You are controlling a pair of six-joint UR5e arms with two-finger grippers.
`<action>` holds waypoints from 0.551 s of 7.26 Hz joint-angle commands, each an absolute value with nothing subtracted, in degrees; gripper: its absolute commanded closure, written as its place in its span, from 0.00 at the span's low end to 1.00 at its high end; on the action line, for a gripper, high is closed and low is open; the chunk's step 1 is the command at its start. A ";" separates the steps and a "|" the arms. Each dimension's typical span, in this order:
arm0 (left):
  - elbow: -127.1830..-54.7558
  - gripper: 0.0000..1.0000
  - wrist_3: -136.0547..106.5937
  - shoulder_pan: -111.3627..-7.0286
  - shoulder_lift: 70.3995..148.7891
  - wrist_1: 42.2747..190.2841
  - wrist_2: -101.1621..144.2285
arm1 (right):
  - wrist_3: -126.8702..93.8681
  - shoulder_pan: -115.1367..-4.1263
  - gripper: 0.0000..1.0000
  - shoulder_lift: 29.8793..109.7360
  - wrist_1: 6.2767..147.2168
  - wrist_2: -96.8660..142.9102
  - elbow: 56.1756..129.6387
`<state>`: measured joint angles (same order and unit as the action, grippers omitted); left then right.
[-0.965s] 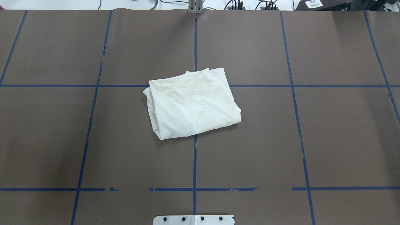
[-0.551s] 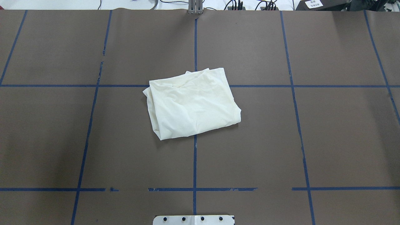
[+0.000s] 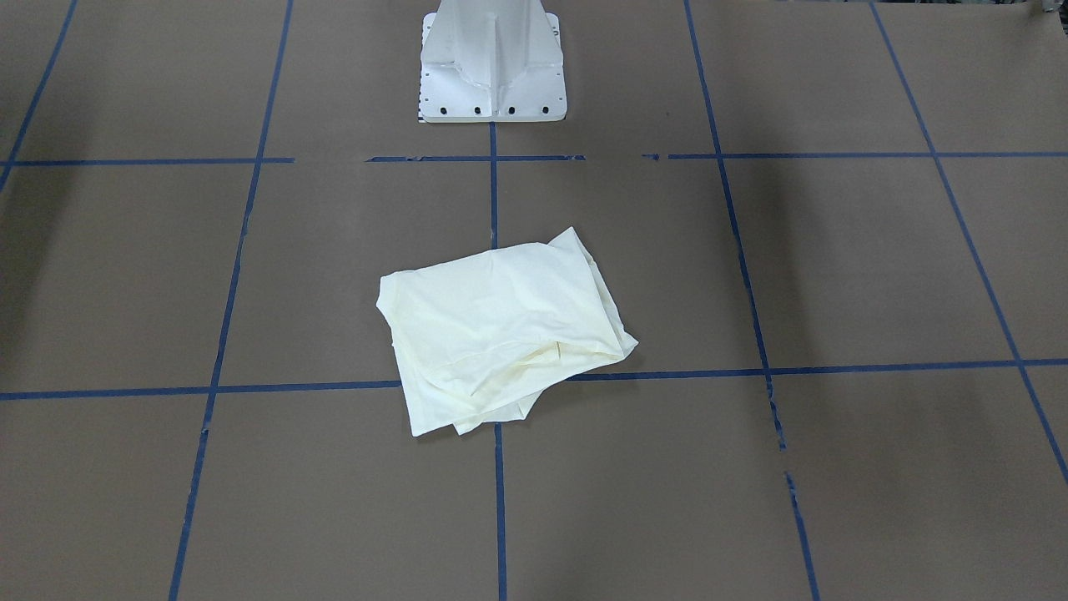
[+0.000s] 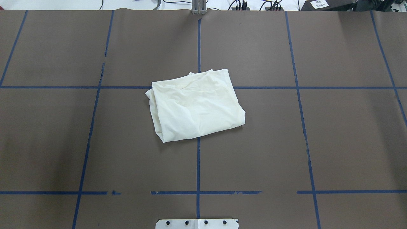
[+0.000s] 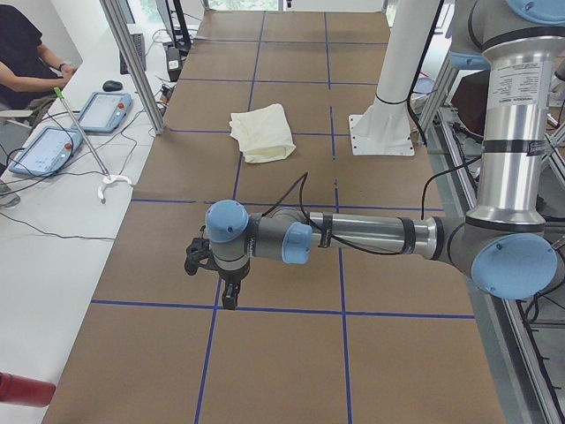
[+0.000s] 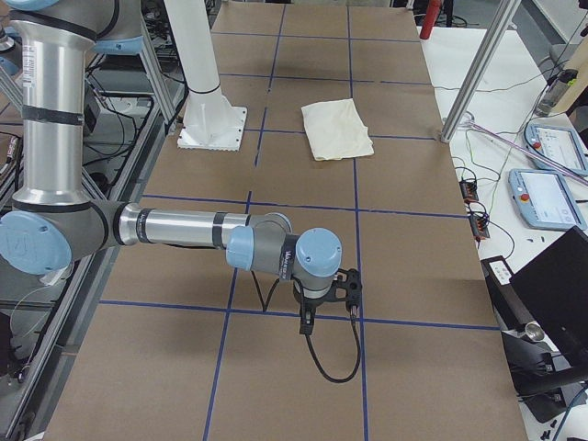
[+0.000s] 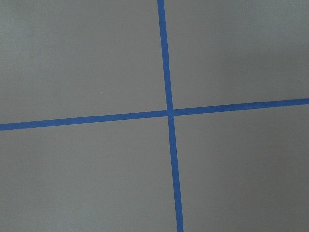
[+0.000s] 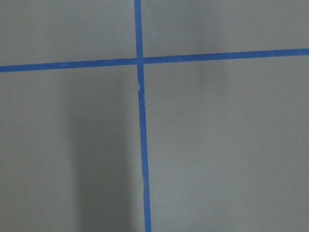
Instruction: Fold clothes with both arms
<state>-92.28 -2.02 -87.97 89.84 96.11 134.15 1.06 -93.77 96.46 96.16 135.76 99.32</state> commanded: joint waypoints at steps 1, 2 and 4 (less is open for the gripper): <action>-92.29 0.00 -2.02 -87.89 89.91 96.15 134.03 | -1.85 -93.61 0.00 96.33 96.07 135.62 101.69; -92.29 0.00 -2.02 -87.89 89.91 96.24 134.03 | -1.85 -92.82 0.00 96.24 96.06 135.62 101.69; -92.29 0.00 -1.93 -87.89 90.00 96.24 133.33 | -1.85 -90.53 0.00 95.89 96.15 135.79 101.60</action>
